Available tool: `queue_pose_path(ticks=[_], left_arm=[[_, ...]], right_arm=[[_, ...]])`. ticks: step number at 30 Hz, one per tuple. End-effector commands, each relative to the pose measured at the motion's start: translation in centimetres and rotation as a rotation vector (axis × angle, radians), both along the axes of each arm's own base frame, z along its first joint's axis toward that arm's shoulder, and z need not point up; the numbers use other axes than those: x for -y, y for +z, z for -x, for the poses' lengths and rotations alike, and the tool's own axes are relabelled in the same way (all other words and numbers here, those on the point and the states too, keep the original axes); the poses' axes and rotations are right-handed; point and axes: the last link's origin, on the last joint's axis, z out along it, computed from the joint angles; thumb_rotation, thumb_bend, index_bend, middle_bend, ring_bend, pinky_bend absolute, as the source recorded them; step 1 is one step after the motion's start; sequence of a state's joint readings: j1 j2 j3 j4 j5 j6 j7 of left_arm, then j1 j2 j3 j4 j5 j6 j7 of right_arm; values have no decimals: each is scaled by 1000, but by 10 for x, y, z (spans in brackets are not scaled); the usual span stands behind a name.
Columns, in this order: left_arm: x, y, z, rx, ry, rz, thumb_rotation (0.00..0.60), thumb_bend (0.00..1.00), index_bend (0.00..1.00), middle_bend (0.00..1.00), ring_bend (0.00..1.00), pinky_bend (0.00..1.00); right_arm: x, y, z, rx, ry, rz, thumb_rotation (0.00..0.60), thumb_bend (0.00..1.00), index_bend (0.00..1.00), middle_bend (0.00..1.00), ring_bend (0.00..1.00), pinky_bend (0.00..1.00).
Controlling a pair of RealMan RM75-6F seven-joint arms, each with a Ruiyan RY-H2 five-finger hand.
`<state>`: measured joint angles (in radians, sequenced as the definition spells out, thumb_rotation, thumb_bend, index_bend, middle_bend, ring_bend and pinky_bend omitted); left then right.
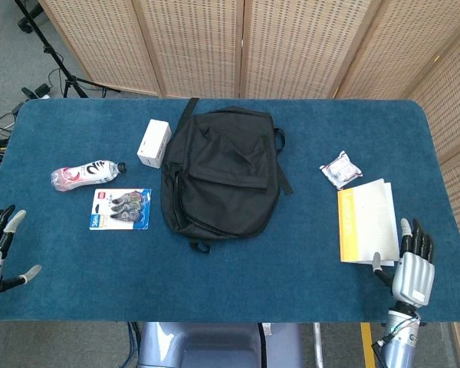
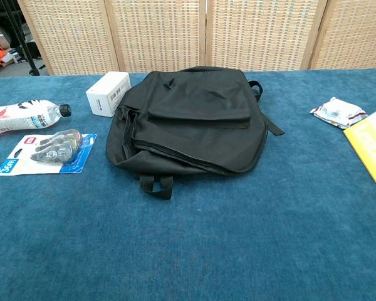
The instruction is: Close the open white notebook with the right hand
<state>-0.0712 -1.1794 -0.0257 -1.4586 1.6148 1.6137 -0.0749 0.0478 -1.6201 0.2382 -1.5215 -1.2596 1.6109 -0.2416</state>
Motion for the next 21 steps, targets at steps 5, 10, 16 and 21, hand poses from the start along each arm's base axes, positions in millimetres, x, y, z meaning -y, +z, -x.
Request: queue_pose_path(ticks=[5,10,16,21], left_arm=[[0,0,0,0,0,2,553,67,0,0,0,0],[0,0,0,1,0,1,553,67,0,0,0,0],[0,0,1,-1,3,0,553,67,0,0,0,0],[-1,-2,1,-6,5,6,553,67,0,0,0,0]], right_arm=[[0,4,0,-7,5,8,600,363,0,0,0,0],[0,9,-3,-10,43,-2,600,363,0,0,0,0],[1,17,-1,-50,116,-56,600,382,0,0,0,0],[2,20,9,-134,149,-135,600,386,0,0,0,0]])
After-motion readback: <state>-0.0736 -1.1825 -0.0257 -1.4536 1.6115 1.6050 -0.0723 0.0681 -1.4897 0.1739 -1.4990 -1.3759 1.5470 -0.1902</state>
